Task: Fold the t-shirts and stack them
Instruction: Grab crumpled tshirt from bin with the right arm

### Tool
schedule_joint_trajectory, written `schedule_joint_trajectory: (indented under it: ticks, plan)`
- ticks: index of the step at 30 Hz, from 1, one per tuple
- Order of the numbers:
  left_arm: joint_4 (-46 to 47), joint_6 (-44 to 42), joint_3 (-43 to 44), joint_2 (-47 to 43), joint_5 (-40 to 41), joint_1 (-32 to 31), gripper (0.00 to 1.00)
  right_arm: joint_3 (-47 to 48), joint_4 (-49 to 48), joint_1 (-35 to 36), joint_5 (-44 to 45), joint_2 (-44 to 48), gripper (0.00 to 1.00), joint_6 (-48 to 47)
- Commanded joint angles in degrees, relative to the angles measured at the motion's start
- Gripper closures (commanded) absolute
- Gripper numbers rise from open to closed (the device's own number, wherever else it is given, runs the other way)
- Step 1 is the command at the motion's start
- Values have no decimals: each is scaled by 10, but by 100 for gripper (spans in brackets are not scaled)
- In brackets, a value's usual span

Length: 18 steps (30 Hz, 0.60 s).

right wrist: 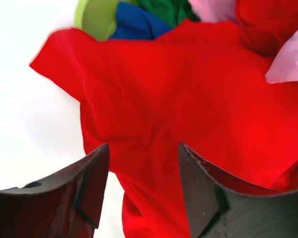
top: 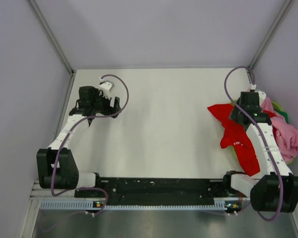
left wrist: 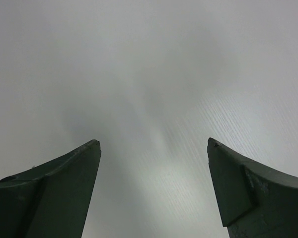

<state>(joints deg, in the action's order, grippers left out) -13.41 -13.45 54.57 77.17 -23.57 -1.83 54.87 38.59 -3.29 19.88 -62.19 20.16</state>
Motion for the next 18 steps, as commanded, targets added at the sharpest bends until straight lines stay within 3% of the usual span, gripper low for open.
schedule_joint_trajectory:
  ticks: [1, 3, 10, 12, 14, 18]
  plan:
    - [-29, -20, 31, 7, -44, 2, 9, -14, 19, -8, -5, -35, 51, 19]
    - [-36, -22, 35, 9, -50, 2, 9, -20, 18, -8, -5, -40, 58, 18]
    - [-47, -34, 38, 4, -54, 2, 8, -35, 17, -9, -24, -60, 59, 15]
    - [-47, -36, 38, 1, -53, 2, 8, -37, 16, -9, -41, -80, 72, 11]
    - [-48, -37, 37, -1, -53, 2, 8, -35, 16, -9, -43, -86, 96, 10]
    - [-50, -37, 40, -2, -57, 2, 8, -22, 14, -9, -10, -49, 100, 14]
